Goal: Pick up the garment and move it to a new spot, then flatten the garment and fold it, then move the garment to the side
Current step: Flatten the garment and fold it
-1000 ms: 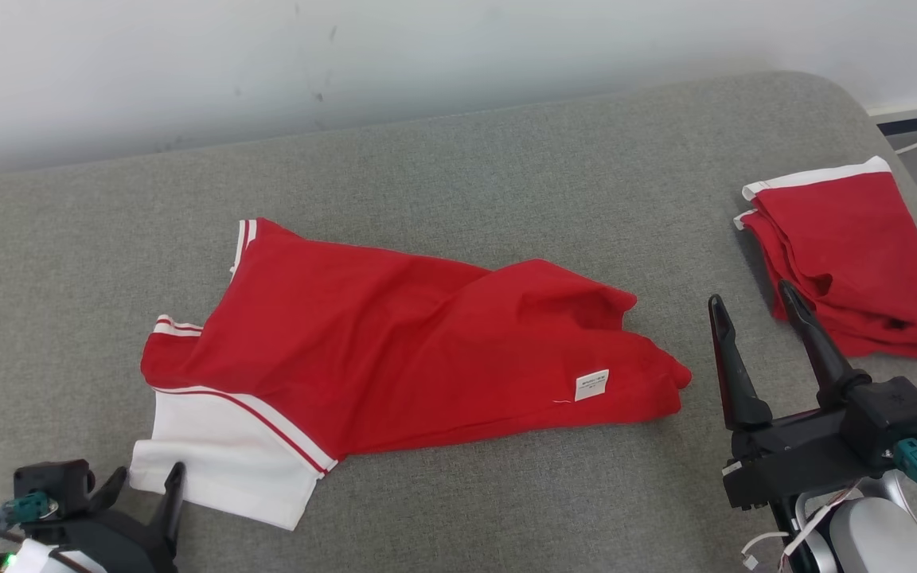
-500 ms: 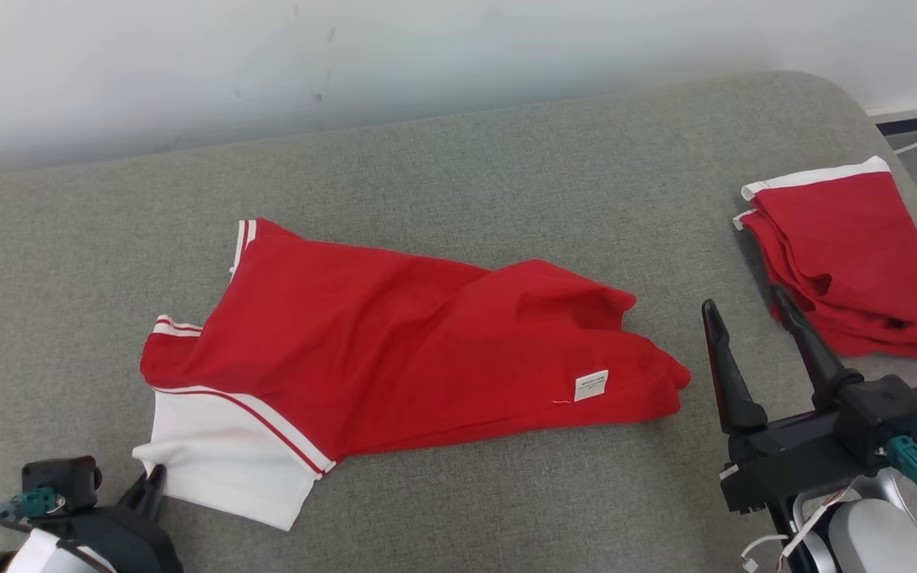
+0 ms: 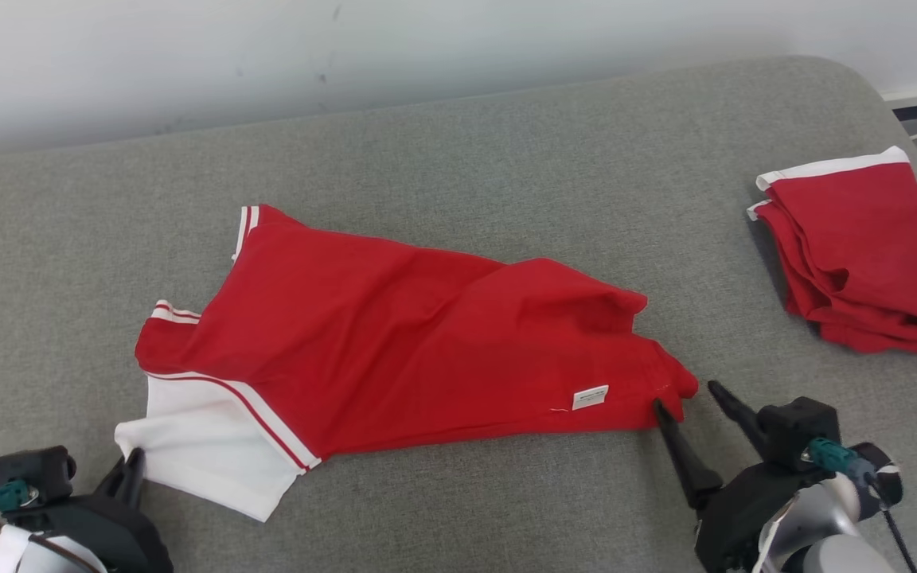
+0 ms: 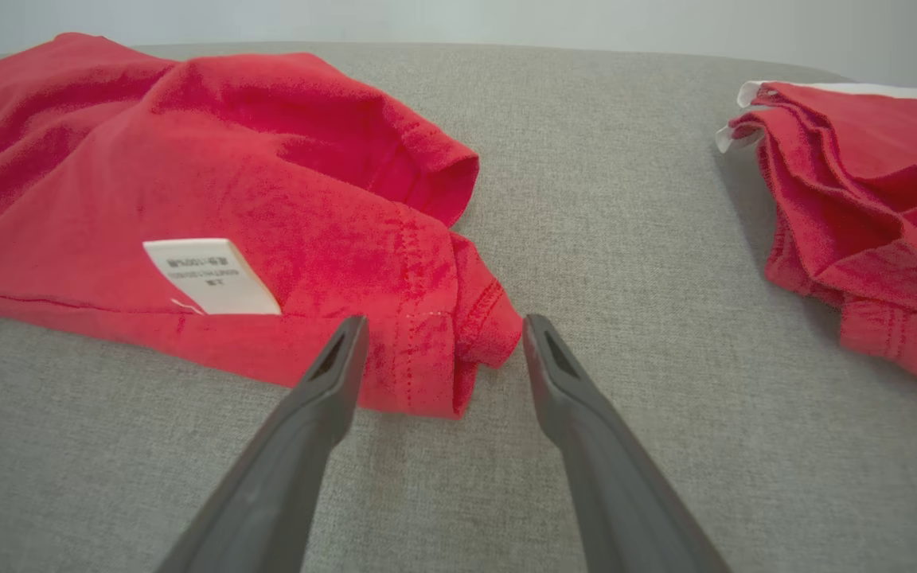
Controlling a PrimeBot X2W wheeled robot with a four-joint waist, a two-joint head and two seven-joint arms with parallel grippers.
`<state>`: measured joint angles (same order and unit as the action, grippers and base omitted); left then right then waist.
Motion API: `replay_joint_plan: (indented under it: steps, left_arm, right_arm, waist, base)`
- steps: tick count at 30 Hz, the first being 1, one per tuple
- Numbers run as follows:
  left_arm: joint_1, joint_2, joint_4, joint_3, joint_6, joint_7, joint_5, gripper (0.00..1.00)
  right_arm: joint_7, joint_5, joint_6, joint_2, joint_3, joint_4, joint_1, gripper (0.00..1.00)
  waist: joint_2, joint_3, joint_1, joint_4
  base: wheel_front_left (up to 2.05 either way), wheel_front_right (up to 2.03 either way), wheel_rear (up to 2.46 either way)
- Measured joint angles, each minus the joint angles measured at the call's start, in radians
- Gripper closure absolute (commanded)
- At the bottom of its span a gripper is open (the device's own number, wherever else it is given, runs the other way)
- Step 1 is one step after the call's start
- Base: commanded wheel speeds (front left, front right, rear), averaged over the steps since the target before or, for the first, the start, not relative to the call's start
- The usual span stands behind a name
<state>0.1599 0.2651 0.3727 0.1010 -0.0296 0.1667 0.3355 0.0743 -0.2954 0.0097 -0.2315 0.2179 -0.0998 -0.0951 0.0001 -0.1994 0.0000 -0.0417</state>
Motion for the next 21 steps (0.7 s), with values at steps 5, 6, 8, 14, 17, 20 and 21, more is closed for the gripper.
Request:
replay_joint_plan:
  steps: [5, 6, 8, 14, 17, 20, 21]
  left_arm:
    - [0.02, -0.007, -0.004, 0.012, -0.002, -0.002, 0.0, 1.0]
    - [0.022, -0.009, -0.004, 0.013, -0.002, -0.002, 0.0, 1.0]
    - [0.025, -0.01, -0.005, 0.014, -0.006, -0.003, 0.0, 1.0]
    - [0.028, -0.01, -0.005, 0.014, -0.006, -0.01, 0.0, 1.0]
    - [0.029, -0.011, -0.005, 0.014, -0.006, -0.01, 0.0, 1.0]
    - [0.03, -0.011, -0.004, 0.015, -0.006, -0.011, 0.0, 1.0]
    - [0.03, -0.011, -0.004, 0.015, -0.006, -0.011, 0.0, 1.0]
  right_arm:
    - [0.058, -0.022, 0.01, 0.03, 0.025, -0.022, -0.001, 0.0]
    - [0.067, -0.023, 0.01, 0.03, 0.025, -0.025, -0.002, 0.0]
    - [0.079, -0.028, 0.01, 0.03, 0.024, -0.028, -0.006, 0.0]
    - [0.094, -0.038, 0.007, 0.032, 0.012, -0.026, -0.044, 0.0]
    - [0.107, -0.048, 0.007, 0.036, 0.007, -0.027, -0.053, 0.0]
    - [0.121, -0.057, 0.007, 0.04, 0.007, -0.029, -0.055, 0.24]
    - [0.124, -0.057, 0.007, 0.041, 0.007, -0.03, -0.055, 0.27]
  waist:
    - [0.0, -0.013, 0.0, 0.014]
    - [0.0, -0.015, 0.0, 0.017]
    - [0.0, -0.02, 0.0, 0.023]
    - [0.0, -0.026, 0.0, 0.027]
    - [0.0, -0.027, 0.0, 0.026]
    - [0.0, -0.027, 0.0, 0.025]
    - [0.0, -0.027, 0.0, 0.025]
  base:
    - [0.0, 0.0, 0.0]
    - [0.0, 0.0, 0.0]
    - [0.0, 0.0, 0.0]
    - [0.0, 0.0, 0.0]
    - [0.0, 0.0, 0.0]
    - [0.0, 0.0, 0.0]
    - [0.0, 0.0, 0.0]
